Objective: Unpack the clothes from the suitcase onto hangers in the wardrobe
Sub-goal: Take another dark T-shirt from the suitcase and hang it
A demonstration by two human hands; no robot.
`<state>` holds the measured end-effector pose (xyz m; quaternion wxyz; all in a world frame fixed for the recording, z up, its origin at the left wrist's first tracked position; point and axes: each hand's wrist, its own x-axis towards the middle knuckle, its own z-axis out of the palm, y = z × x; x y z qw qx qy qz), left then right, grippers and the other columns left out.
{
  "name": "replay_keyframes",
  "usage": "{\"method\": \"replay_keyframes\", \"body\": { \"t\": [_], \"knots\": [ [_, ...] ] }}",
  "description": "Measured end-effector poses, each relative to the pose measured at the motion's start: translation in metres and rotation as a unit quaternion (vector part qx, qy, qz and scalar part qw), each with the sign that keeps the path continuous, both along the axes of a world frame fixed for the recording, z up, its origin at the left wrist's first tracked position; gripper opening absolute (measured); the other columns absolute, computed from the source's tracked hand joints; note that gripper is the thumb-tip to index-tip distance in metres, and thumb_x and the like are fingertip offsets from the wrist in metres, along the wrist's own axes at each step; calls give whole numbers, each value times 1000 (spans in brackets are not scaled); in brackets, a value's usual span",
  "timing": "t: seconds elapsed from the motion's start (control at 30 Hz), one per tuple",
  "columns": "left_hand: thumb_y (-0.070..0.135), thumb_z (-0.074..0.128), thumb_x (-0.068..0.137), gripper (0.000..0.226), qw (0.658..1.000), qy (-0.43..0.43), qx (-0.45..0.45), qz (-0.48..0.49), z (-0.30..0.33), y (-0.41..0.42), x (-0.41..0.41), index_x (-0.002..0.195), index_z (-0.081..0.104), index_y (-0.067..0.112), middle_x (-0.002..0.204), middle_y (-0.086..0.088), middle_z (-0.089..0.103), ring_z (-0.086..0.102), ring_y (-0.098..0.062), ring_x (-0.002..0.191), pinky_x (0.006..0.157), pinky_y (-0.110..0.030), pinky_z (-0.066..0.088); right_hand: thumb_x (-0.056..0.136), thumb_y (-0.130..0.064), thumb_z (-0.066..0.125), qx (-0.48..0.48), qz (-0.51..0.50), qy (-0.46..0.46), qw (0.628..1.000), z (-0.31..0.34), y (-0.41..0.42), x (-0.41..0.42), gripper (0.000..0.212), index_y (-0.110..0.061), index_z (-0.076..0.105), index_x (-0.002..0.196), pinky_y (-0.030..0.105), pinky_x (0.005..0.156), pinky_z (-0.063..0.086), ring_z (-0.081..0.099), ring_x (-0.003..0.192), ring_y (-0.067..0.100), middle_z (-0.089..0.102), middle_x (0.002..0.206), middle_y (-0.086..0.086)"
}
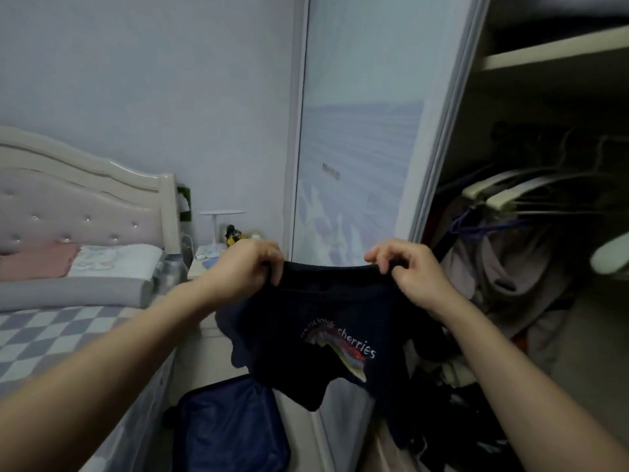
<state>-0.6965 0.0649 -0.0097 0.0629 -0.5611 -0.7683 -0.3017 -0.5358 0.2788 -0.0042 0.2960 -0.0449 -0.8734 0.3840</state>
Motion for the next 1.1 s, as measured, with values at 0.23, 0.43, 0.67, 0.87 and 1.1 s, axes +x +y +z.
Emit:
{"method": "replay_keyframes", "body": {
  "t": [0.23, 0.43, 0.67, 0.87, 1.1],
  "knots": [
    [8, 45, 79, 50, 967, 184, 102, 144, -10, 61, 25, 129, 42, 14, 136, -15, 45, 52, -34, 112, 89, -42, 46, 82, 5, 34, 358, -233, 77, 901, 3, -1, 31, 50, -6, 54, 127, 29, 92, 44, 53, 117, 24, 50, 136, 7],
    [11, 41, 91, 55, 971, 66, -218, -76, -51, 105, 58, 143, 32, 26, 144, 5, 41, 43, -13, 129, 100, -13, 30, 91, 0, 44, 212, -77, -290, 930, -78, 38, 71, 43, -7, 45, 134, 26, 110, 32, 38, 133, 21, 29, 146, -4],
    [16, 44, 83, 71, 995, 52, -47, -72, -13, 155, 72, 147, 15, 29, 145, 7, 26, 52, -21, 118, 91, -33, 45, 87, 3, 41, 137, -198, -88, 967, -20, 46, 112, 46, -11, 53, 129, -9, 91, 14, 33, 115, -10, 42, 129, -13],
    [0, 46, 81, 78, 985, 53, -9, -166, 1, 192, 108, 148, 9, 16, 148, 1, 21, 39, -20, 131, 102, -25, 36, 88, -4, 54, -47, -438, 261, 859, 39, 81, 160, 20, -19, 66, 90, 19, 82, 47, 61, 90, 4, 64, 89, -9],
    [-4, 42, 75, 75, 966, 118, -25, -227, 29, 236, 139, 146, 25, 17, 141, -3, 31, 40, -20, 128, 105, -20, 32, 88, -10, 59, -353, -418, 222, 807, 91, 146, 161, 43, -3, 41, 126, 26, 76, 45, 56, 100, 23, 55, 118, 10]
  ]
}}
